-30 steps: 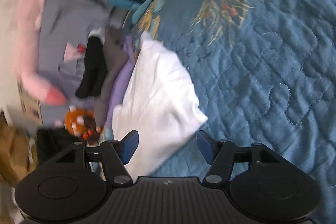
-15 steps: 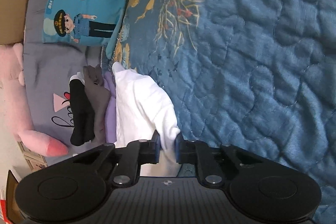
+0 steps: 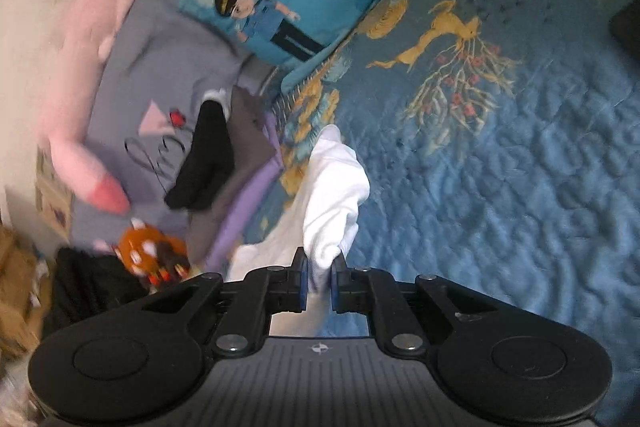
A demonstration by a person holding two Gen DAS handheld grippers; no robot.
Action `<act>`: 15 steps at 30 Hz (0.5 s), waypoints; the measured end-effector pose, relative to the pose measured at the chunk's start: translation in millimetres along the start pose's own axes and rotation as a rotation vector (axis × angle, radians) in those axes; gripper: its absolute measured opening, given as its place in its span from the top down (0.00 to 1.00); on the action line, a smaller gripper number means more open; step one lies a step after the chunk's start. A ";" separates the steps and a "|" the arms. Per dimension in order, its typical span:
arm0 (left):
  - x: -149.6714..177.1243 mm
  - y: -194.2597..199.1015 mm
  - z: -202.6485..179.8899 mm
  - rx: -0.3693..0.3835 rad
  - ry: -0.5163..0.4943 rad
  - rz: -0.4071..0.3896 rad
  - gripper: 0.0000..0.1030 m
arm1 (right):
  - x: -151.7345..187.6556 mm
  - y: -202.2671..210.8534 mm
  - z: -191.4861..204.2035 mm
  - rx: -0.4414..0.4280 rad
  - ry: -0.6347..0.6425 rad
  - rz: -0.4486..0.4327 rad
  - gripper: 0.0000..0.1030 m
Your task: Fold clothes
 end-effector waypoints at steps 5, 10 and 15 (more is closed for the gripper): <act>25.0 -2.2 26.9 -0.182 -0.086 0.100 0.91 | 33.9 -1.7 -14.2 0.147 0.132 0.119 0.90; 35.7 -5.3 28.1 -0.257 -0.188 0.101 0.87 | 45.7 -7.1 -17.4 0.193 0.222 0.145 0.88; 33.7 0.9 24.3 -0.279 -0.208 0.107 0.75 | 42.7 0.1 -27.2 0.203 0.158 0.138 0.75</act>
Point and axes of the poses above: each gripper's, at about its wrist camera, not at the fingertips, and y roughly against the way its jaws point, z to its left, x to its underside, the point moved 1 cm from there along -y, roughly the way its jaws point, and after that the axes turned 9 degrees about y, right-handed, at the moved point
